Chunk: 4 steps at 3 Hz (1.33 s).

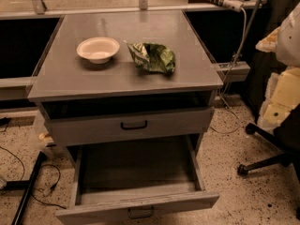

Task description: Close middle drawer

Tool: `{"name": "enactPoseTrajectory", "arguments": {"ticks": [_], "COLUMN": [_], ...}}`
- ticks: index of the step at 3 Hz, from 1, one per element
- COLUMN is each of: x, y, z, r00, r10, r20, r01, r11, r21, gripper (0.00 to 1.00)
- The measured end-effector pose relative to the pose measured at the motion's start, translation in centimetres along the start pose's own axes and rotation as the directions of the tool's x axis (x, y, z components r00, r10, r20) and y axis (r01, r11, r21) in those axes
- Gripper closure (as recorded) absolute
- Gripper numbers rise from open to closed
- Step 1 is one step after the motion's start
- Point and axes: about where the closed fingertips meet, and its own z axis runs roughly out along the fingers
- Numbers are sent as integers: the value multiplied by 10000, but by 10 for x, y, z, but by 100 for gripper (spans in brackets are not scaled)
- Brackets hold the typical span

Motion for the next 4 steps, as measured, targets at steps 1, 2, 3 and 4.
{"name": "enactPoseTrajectory", "arguments": {"ticks": [1,2,3,4], "x": [-2,-3,0,6], "y": [4,23,58,86], "z": [3,22,65,110], "r00": [10000,9981,9876,9701], "r10": [-53,-477,-992,-867], "r20": [69,401,1218,2267], "r01": [53,481,1050,1051], "r11": [10000,9988,9936,9920], "r21": [-12,-102,-420,-704], "gripper": [0,0,0,19]}}
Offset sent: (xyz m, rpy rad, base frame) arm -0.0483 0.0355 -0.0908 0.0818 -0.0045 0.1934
